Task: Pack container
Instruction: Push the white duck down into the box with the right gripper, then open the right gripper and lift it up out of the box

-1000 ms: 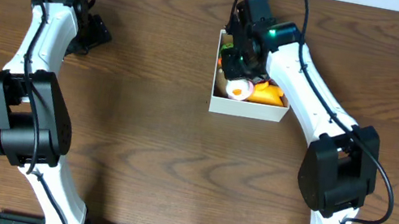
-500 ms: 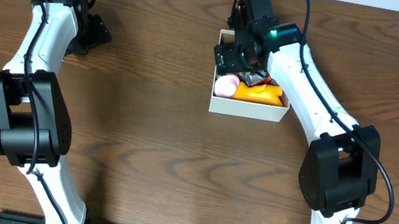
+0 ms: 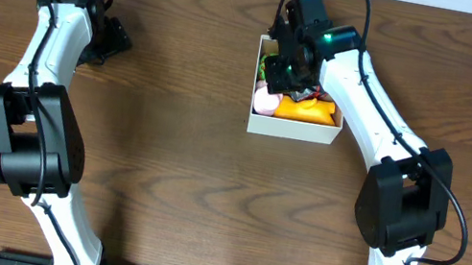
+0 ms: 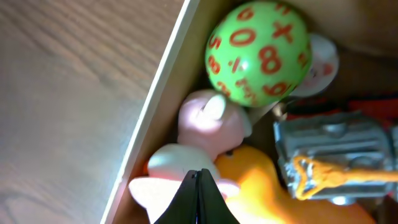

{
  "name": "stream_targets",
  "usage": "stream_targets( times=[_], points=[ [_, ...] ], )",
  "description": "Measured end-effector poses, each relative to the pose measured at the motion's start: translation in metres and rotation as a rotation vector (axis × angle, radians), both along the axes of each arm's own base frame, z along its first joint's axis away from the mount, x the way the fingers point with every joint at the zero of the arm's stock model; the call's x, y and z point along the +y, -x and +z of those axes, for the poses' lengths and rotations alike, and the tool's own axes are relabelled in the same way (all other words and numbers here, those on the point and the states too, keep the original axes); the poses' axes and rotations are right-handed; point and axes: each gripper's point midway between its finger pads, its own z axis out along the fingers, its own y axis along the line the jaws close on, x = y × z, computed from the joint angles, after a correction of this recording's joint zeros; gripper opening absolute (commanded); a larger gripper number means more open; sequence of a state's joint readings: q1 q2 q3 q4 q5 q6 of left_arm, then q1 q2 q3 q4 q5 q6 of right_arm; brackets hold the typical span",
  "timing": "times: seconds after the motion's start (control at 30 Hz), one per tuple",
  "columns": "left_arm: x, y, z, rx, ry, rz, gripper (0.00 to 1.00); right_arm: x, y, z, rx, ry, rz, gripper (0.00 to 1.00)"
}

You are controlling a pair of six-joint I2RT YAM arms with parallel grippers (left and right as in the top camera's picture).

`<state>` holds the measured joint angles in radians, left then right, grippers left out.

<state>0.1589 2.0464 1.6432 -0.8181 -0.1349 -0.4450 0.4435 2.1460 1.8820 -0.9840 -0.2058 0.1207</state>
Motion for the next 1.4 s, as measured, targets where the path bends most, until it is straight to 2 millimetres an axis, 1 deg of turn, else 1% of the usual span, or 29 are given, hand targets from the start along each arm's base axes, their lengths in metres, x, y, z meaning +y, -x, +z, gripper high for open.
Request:
stream_targets(
  times=[0.13,0.27,0.33,0.47,0.57,0.63,0.73,0.97,1.07,1.17,1.27,1.37,1.4],
  points=[
    [0.000,0.000,0.000,0.000,0.000,0.000,0.98,-0.001,0.006,-0.001,0.022,0.003,0.011,0.01],
    [0.000,0.000,0.000,0.000,0.000,0.000,0.98,-0.001,0.005,-0.002,0.018,0.007,0.016,0.01],
    [0.000,0.000,0.000,0.000,0.000,0.000,0.98,-0.001,0.004,-0.006,0.010,0.007,0.018,0.01],
    [0.000,0.000,0.000,-0.001,0.000,0.000,0.98,-0.002,0.005,-0.029,0.007,0.006,0.021,0.01],
    [0.000,0.000,0.000,0.000,0.000,0.000,0.98,-0.004,0.016,-0.051,0.038,0.013,0.025,0.01],
    [0.000,0.000,0.000,0.000,0.000,0.000,0.98,-0.004,0.021,-0.057,0.050,0.010,0.031,0.01],
    [0.000,0.000,0.000,0.000,0.000,0.000,0.98,-0.001,0.027,-0.060,0.057,0.005,0.041,0.01],
    [0.000,0.000,0.000,0.000,0.000,0.000,0.98,-0.002,0.022,-0.058,0.033,0.000,0.037,0.02],
    [0.000,0.000,0.000,0.000,0.000,0.000,0.98,-0.004,0.017,-0.054,0.028,-0.003,0.027,0.02],
    [0.000,0.000,0.000,0.000,0.000,0.000,0.98,-0.009,0.004,-0.040,0.000,-0.011,0.008,0.02],
    [0.000,0.000,0.000,0.000,0.000,0.000,0.98,-0.015,-0.015,-0.022,-0.048,-0.015,-0.020,0.02],
    [0.000,0.000,0.000,0.000,0.000,0.000,0.98,-0.020,-0.035,0.002,-0.110,-0.030,-0.045,0.02],
    [0.000,0.000,0.000,0.000,0.000,0.000,0.98,-0.022,-0.044,0.012,-0.140,-0.038,-0.055,0.02]
  ],
)
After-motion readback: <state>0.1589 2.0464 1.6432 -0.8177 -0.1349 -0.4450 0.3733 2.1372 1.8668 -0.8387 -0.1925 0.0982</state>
